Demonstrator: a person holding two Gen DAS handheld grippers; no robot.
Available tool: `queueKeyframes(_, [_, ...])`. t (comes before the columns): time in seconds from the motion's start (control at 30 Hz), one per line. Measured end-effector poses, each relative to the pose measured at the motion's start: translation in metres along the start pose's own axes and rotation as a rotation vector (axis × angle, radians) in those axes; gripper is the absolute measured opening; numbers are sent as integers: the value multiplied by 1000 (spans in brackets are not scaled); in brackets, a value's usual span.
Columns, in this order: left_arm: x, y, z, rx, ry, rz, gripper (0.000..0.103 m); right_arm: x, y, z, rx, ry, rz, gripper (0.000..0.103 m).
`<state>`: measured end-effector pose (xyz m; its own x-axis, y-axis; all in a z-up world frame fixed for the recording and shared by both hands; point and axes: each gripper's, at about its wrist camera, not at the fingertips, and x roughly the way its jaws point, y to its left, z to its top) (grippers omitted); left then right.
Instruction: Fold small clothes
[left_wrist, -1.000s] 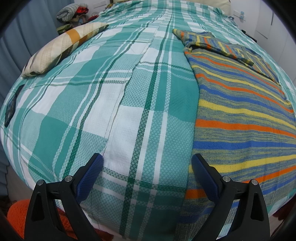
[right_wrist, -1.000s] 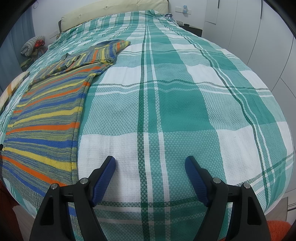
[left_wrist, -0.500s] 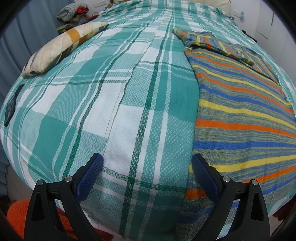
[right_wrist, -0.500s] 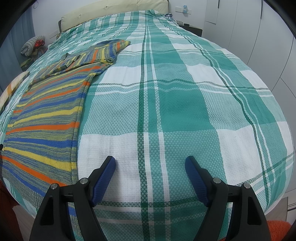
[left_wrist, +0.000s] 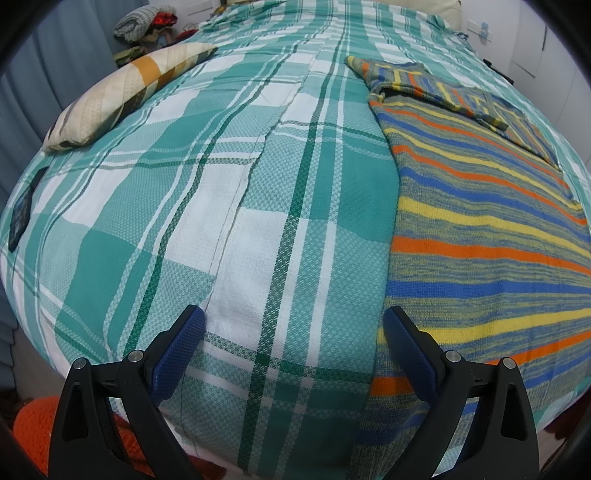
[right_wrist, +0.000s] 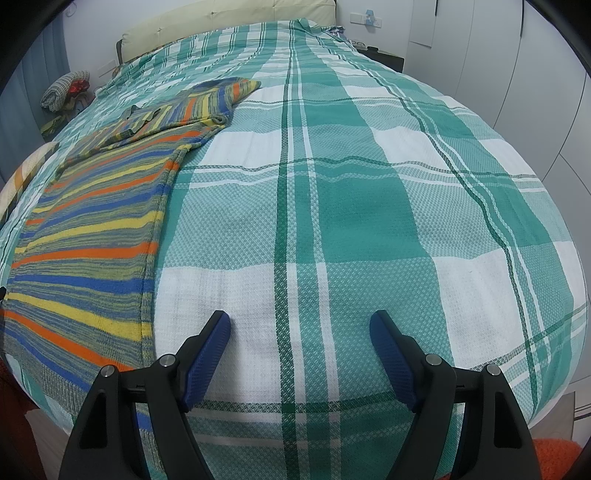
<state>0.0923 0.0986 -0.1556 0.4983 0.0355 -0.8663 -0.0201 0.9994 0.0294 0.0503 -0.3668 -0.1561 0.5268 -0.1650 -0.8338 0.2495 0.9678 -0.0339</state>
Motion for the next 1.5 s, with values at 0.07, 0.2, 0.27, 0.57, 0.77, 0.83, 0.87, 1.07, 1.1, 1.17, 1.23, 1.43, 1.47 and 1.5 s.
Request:
queueKeyframes(0.07, [0,0,0,0,0,-1,98,0,1,0,0,0,0,78])
queueKeyframes(0.2, [0,0,-1,3,-1,0,98,0,1,-1,-3,0,-9,78])
queueKeyframes(0.27, [1,0,-1,3,-1,3,99,-1,4,-4,-10,-9,-20,78])
queueKeyframes(0.57, [0,-3,-5,3,-5,17,100,-7,13,-4,-77,-29,-73,78])
queueKeyframes(0.77, [2,-1,-3,2,-2,17,100,-7,15,-1,-99,-31,-70,78])
queueKeyframes(0.83, [2,-1,-3,2,-2,16,101,-7,15,-1,-98,-30,-69,78])
queueKeyframes(0.87, [2,-1,-3,2,-2,15,101,-7,15,-1,-98,-30,-69,78])
queueKeyframes(1.07, [2,-1,-3,1,-2,15,101,-7,15,-1,-97,-29,-67,78])
queueKeyframes(1.1, [2,-1,-3,1,-2,15,101,-7,15,-1,-98,-29,-68,78])
queueKeyframes(1.17, [2,-1,-3,1,-1,15,101,-7,15,-1,-97,-28,-67,78])
queueKeyframes(1.23, [2,0,-3,0,7,15,101,-7,15,0,-98,-29,-67,78])
queueKeyframes(1.43, [-27,13,-23,-112,130,-307,100,-33,-2,10,-44,24,151,77])
queueKeyframes(1.47, [-26,13,-30,-120,156,-343,100,-35,-5,12,-33,70,225,78])
queueKeyframes(1.5, [-22,9,-38,-119,193,-361,99,-33,-7,11,-12,134,304,78])
